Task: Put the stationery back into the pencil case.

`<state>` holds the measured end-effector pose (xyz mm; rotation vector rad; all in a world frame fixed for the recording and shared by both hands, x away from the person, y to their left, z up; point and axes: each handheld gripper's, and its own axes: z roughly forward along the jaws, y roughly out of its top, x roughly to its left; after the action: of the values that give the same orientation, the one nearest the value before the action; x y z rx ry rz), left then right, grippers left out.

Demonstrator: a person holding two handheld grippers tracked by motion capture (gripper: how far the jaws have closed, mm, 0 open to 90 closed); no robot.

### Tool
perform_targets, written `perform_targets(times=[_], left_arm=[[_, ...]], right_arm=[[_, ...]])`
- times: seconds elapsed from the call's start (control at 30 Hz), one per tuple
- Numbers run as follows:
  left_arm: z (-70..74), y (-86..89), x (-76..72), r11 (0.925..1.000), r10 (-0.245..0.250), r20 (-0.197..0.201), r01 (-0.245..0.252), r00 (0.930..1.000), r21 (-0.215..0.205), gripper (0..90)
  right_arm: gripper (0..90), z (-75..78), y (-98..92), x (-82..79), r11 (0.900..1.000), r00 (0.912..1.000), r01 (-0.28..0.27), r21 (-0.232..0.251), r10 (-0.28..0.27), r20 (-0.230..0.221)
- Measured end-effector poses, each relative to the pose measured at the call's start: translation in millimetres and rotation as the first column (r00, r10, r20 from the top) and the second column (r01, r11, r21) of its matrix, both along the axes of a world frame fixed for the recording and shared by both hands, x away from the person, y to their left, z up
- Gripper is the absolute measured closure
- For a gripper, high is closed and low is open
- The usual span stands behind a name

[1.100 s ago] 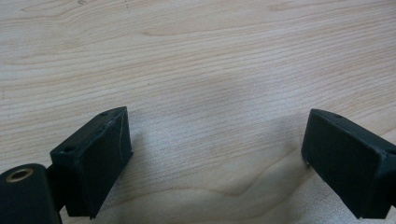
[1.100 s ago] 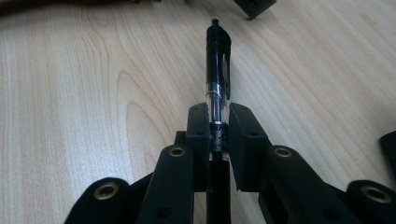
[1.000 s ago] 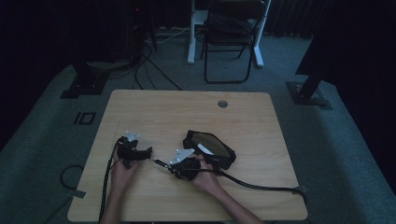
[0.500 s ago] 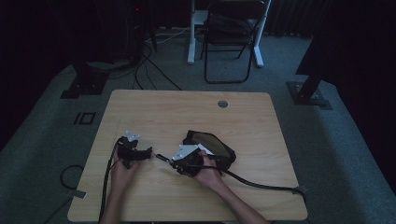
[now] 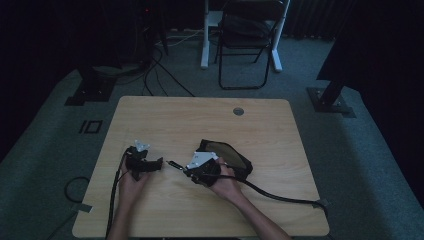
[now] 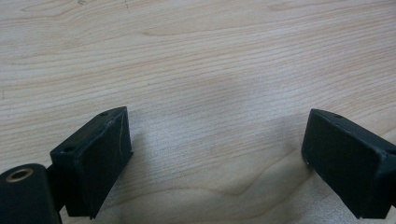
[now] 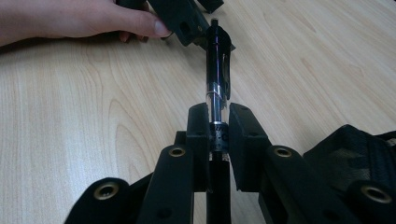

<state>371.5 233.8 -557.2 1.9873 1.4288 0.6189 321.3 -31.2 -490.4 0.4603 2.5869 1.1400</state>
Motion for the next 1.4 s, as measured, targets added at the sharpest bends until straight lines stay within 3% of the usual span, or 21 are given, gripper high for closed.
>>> perform_targets(times=[1.4], left_arm=[[0.1,0.1,0.0,1.0000,-0.001,-0.001,0.001,1.0000,0.001,8.5]], right_arm=[[79.8,27.2,-17.2,6.2,0.999,0.9986,0.026,0.029,-0.027,0.046]])
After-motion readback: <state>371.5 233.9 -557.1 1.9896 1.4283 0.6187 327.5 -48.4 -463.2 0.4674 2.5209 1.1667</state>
